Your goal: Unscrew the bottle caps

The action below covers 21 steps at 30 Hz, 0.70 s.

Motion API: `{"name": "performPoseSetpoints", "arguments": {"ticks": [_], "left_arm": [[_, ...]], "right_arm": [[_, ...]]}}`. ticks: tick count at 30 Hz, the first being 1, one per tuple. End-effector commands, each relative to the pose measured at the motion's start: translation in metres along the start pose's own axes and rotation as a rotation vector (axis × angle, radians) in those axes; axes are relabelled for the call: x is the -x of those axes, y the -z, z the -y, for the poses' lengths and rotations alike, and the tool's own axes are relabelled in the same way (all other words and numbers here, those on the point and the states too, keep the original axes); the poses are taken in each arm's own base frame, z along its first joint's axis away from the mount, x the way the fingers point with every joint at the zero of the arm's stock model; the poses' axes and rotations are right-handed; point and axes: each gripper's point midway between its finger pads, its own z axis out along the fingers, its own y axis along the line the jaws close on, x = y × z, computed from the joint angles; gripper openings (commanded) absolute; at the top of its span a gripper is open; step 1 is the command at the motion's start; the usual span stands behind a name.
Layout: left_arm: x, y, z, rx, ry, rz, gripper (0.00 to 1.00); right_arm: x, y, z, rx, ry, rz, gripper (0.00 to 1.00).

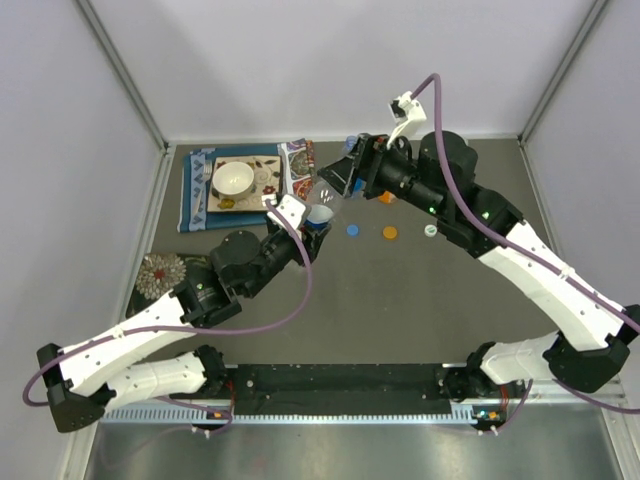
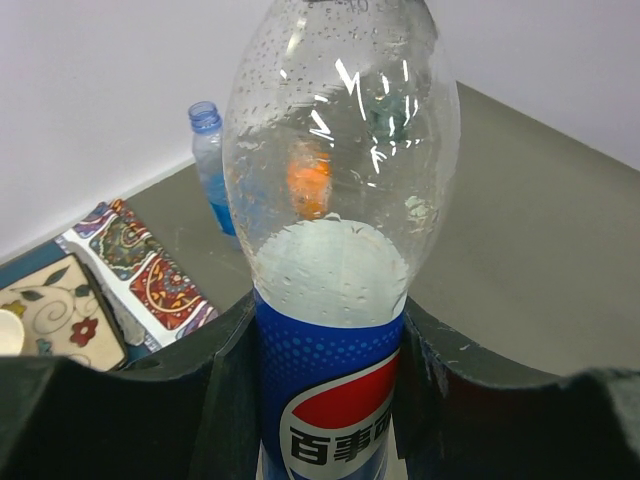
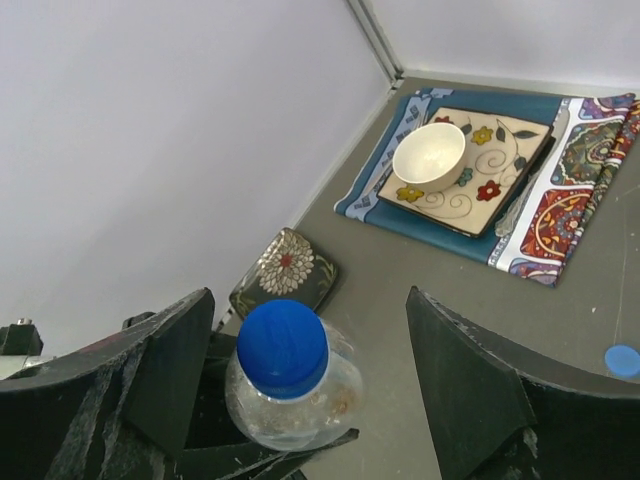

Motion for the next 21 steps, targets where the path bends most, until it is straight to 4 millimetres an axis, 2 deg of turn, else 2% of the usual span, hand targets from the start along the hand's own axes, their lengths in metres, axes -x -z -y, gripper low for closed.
{"name": "performPoseSetpoints", "arguments": {"ticks": [1, 3, 7, 10, 21], "left_arm": [[0.008, 0.001, -0.016, 0.093, -0.015, 0.042, 0.48], [0.007, 0.001, -0.016, 0.099, -0.016, 0.04, 0.47], [0.005, 0.001, -0.016, 0.099, -0.019, 0.036, 0.47], [0.005, 0.001, -0.016, 0.097, -0.016, 0.036, 0.47], [0.007, 0.002, -0.011, 0.072, -0.01, 0.043, 0.47]], "right_arm": [[0.025, 0.007, -0.012, -0.002, -0.025, 0.079, 0.74], [0.024, 0.007, -0.011, -0.003, -0.025, 0.077, 0.69], [0.023, 0.007, -0.011, -0.002, -0.02, 0.077, 0.52], [0.019, 0.005, -0.012, 0.005, -0.02, 0.065, 0.45], [0.002, -0.004, -0.011, 0.026, -0.002, 0.009, 0.4]]}}
